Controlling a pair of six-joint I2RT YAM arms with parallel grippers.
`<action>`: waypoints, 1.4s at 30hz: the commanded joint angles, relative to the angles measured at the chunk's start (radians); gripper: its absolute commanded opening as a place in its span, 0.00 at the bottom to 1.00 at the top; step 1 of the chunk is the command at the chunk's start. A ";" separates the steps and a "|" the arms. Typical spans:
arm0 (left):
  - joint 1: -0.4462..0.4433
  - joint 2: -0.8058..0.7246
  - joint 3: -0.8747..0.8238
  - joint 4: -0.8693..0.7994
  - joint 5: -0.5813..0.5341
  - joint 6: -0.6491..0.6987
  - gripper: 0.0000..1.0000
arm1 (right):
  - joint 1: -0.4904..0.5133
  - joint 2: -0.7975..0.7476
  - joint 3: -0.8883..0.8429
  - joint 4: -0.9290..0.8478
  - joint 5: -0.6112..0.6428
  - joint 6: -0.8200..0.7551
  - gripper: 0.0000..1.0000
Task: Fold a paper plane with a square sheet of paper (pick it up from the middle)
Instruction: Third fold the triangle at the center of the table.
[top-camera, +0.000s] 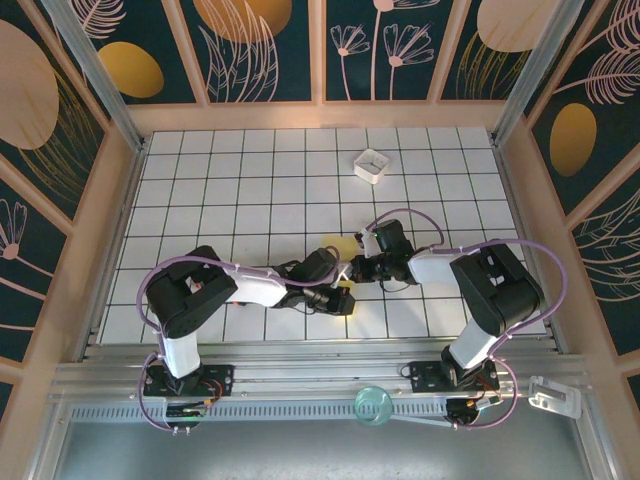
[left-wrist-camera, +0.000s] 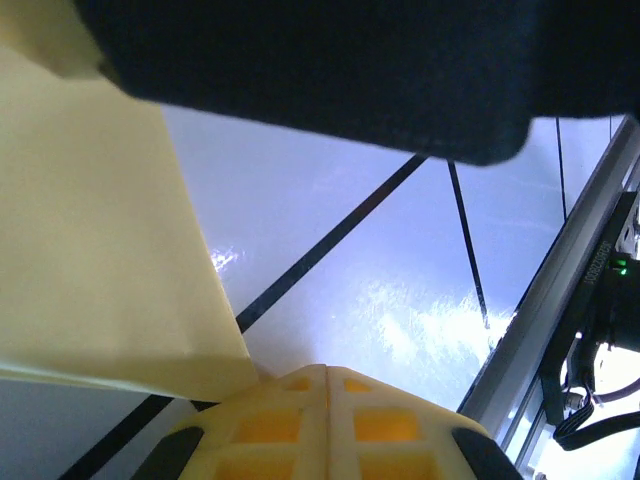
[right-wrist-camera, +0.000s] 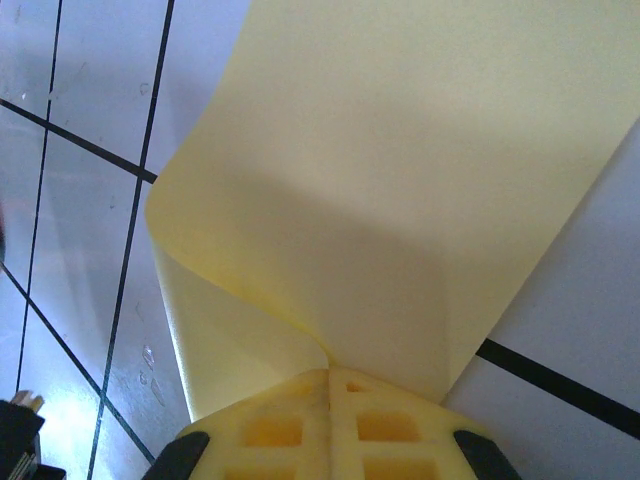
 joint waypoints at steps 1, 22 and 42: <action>-0.005 0.009 0.020 -0.037 0.034 0.030 0.09 | -0.001 0.045 -0.029 -0.065 0.055 -0.012 0.00; 0.176 -0.073 -0.014 0.071 -0.043 -0.024 0.11 | -0.002 0.047 -0.030 -0.062 0.054 -0.013 0.00; 0.182 0.030 0.026 -0.017 -0.095 0.038 0.11 | -0.002 0.046 -0.031 -0.060 0.055 -0.014 0.00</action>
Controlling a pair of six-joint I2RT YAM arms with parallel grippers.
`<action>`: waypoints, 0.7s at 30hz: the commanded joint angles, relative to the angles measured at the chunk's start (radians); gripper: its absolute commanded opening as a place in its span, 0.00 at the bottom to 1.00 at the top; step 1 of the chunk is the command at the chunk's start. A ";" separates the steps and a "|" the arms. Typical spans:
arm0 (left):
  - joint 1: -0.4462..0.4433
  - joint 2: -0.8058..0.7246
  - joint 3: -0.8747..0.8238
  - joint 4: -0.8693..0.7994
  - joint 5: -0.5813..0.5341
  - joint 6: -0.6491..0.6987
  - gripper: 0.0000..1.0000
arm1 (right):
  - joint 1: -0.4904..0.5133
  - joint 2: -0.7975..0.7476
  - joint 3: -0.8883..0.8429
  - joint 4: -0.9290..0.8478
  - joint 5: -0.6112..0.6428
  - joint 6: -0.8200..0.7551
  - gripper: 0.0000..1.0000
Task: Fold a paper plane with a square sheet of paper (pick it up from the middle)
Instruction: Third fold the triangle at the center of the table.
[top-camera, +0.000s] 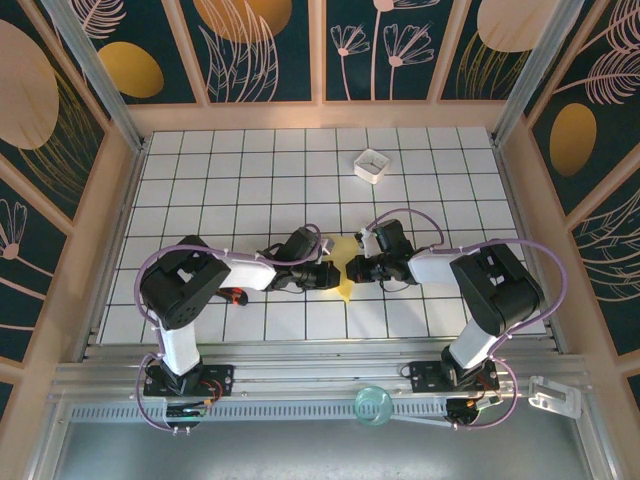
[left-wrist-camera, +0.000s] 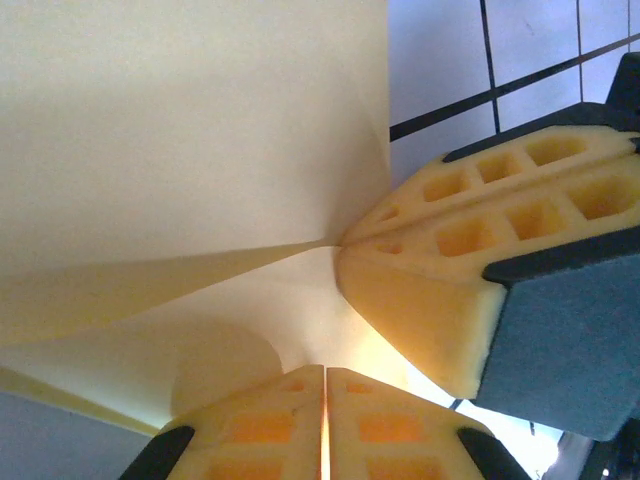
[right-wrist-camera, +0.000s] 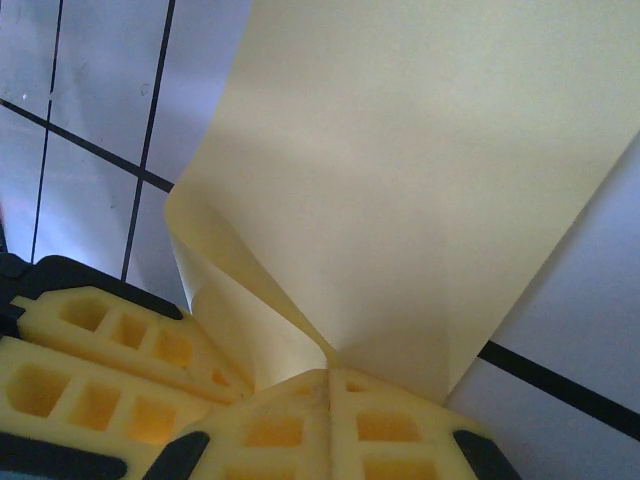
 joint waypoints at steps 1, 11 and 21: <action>0.010 0.028 0.012 -0.034 -0.018 0.028 0.11 | -0.002 0.046 -0.031 -0.062 0.055 -0.014 0.00; 0.010 0.041 -0.013 -0.037 -0.019 0.022 0.09 | -0.003 0.025 -0.022 -0.067 0.049 -0.011 0.05; 0.010 0.060 -0.045 -0.043 -0.029 0.023 0.07 | -0.019 -0.068 0.035 -0.150 0.076 -0.014 0.30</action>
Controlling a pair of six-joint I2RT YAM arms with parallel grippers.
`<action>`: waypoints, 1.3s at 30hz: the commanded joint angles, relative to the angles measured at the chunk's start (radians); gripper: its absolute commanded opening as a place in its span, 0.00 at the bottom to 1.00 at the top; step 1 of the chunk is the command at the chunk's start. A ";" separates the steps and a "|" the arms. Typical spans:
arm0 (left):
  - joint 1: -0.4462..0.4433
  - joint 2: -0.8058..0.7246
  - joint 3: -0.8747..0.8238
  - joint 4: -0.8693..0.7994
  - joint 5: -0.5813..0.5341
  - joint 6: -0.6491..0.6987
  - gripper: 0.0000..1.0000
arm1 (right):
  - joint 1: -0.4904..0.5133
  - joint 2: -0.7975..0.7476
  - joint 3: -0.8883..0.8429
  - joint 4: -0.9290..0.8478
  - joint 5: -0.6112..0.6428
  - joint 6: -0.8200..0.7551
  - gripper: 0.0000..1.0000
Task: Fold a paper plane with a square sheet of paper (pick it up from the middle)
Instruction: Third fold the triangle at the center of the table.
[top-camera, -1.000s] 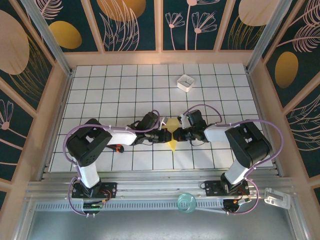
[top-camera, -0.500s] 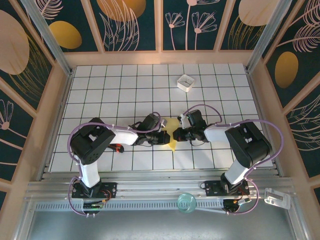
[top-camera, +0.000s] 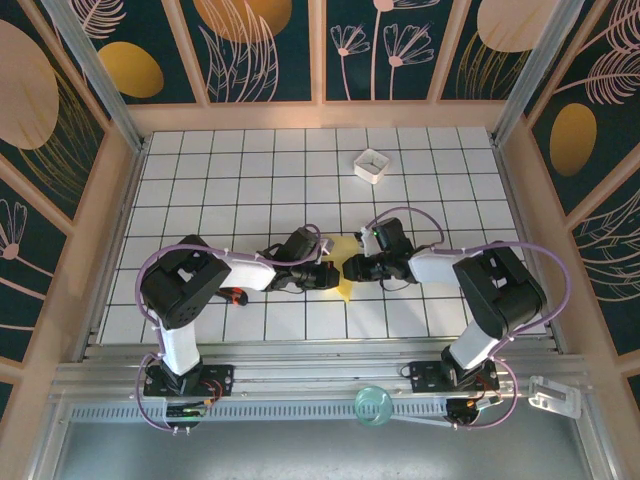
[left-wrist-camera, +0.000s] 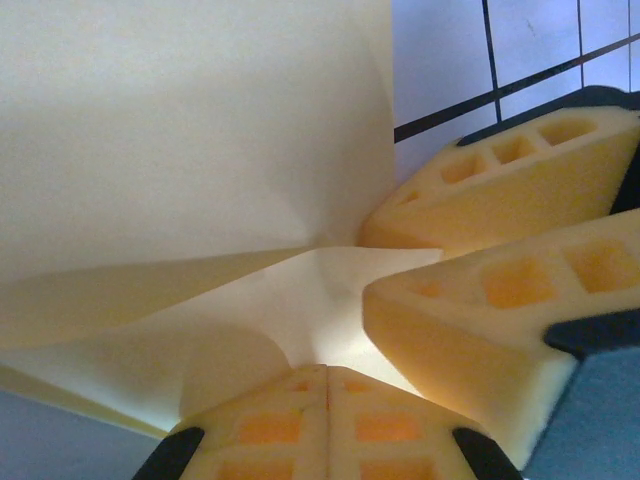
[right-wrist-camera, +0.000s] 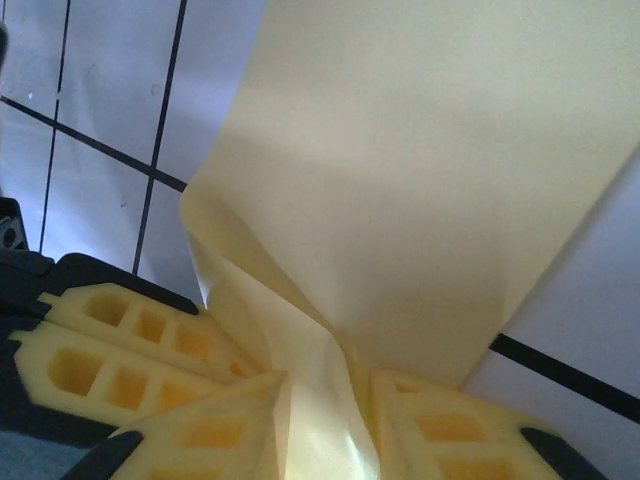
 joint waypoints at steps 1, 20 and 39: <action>0.006 0.054 -0.038 -0.060 -0.035 0.018 0.07 | -0.022 -0.053 0.018 -0.102 0.070 -0.015 0.31; 0.007 0.056 -0.014 -0.087 -0.032 0.024 0.07 | 0.157 -0.329 -0.201 0.006 -0.002 0.174 0.06; 0.006 0.062 -0.002 -0.095 -0.029 0.033 0.06 | 0.186 -0.122 -0.130 0.087 0.017 0.148 0.00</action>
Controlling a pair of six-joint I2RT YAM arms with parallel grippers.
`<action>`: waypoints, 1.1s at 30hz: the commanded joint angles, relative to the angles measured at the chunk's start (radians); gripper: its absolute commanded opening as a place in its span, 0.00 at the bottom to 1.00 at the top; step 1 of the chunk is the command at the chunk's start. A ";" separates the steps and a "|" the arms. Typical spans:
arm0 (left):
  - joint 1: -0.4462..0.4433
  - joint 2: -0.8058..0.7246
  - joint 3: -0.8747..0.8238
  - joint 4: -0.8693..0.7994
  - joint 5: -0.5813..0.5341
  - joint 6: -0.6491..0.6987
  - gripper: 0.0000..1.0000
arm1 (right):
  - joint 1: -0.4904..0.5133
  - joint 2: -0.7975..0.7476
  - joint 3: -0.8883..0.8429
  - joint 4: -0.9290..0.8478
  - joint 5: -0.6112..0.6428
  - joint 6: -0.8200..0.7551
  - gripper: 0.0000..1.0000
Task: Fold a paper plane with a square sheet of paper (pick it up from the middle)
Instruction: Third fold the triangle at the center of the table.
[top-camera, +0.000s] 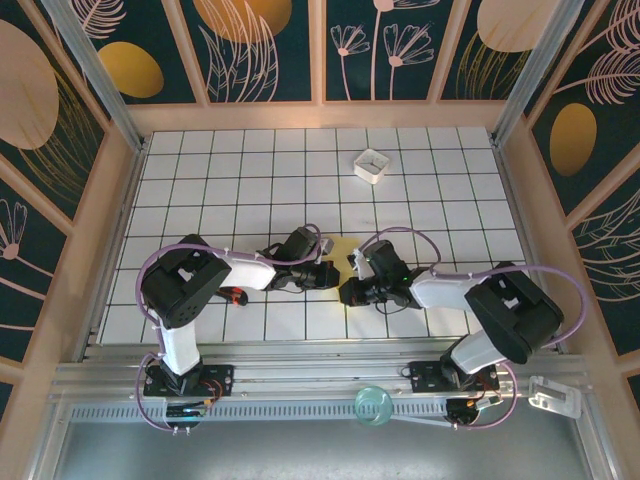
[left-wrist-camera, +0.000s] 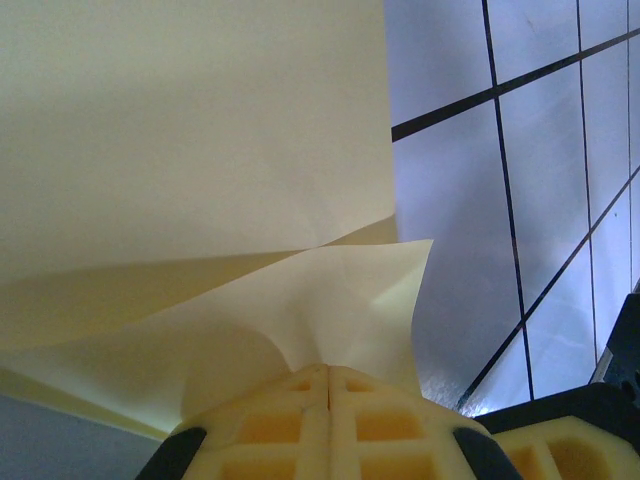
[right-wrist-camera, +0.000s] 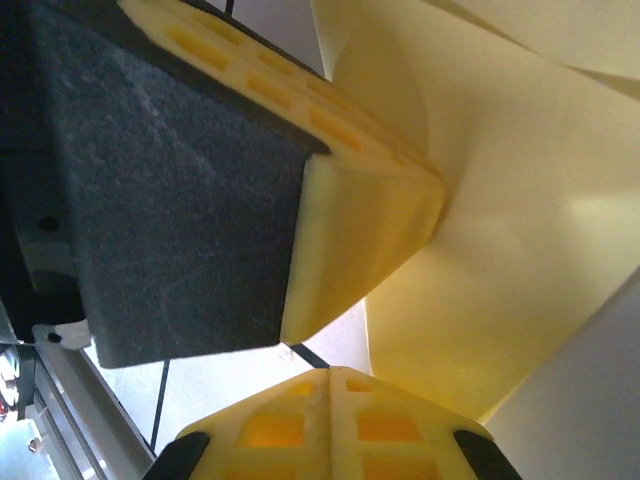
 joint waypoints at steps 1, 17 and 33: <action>0.004 0.057 -0.008 -0.087 -0.040 0.028 0.06 | 0.001 0.017 0.026 0.022 0.011 -0.019 0.00; 0.004 0.061 -0.003 -0.090 -0.037 0.032 0.06 | -0.026 0.064 0.060 0.031 -0.003 -0.033 0.00; 0.004 0.059 0.002 -0.099 -0.043 0.038 0.06 | -0.026 0.072 -0.062 -0.010 0.038 0.024 0.00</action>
